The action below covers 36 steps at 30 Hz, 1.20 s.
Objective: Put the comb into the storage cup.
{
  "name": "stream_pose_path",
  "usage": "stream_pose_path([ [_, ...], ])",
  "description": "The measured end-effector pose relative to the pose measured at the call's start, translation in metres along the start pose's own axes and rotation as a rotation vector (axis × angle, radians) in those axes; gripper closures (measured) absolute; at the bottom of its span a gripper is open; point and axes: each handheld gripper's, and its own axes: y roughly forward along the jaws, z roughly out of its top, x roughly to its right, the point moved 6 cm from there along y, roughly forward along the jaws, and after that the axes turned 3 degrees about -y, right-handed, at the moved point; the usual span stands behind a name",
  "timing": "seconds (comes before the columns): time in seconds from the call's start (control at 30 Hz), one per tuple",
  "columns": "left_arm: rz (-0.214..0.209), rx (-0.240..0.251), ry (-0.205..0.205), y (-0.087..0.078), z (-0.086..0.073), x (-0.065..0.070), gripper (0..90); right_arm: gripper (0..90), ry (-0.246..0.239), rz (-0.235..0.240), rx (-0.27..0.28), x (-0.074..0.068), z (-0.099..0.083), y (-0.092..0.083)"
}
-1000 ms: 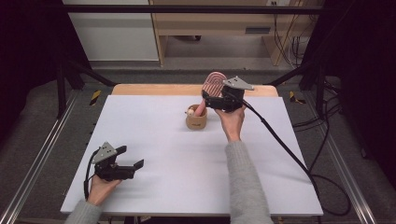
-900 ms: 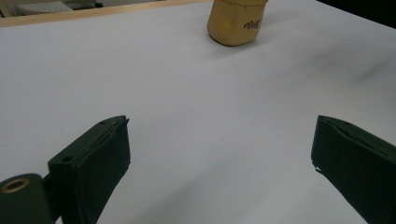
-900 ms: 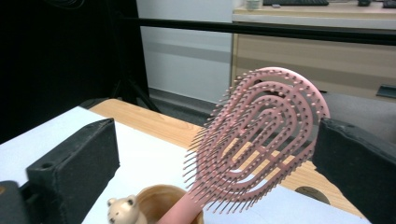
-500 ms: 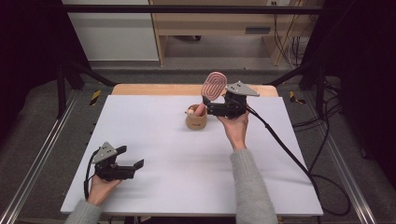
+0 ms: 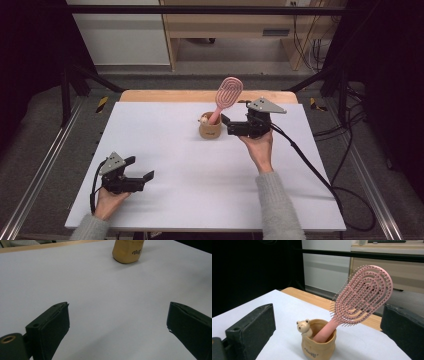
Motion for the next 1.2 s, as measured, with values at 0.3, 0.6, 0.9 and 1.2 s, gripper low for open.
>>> stream_pose_path([
  [0.3,0.002,-0.001,-0.004,0.0,0.0,0.0,4.0,0.1,-0.009,0.046,-0.006,-0.007,-0.011,-0.018],
  [0.6,-0.001,0.0,-0.005,0.001,0.0,0.0,4.1,0.1,-0.015,0.08,-0.025,-0.011,-0.029,-0.034],
  [0.9,-0.001,0.001,-0.004,0.001,0.0,0.001,4.0,0.2,-0.012,0.105,-0.048,-0.01,-0.054,-0.049],
  [1.2,-0.002,-0.001,-0.002,0.001,0.0,0.001,4.0,0.3,0.012,0.099,-0.073,0.001,-0.082,-0.064],
])
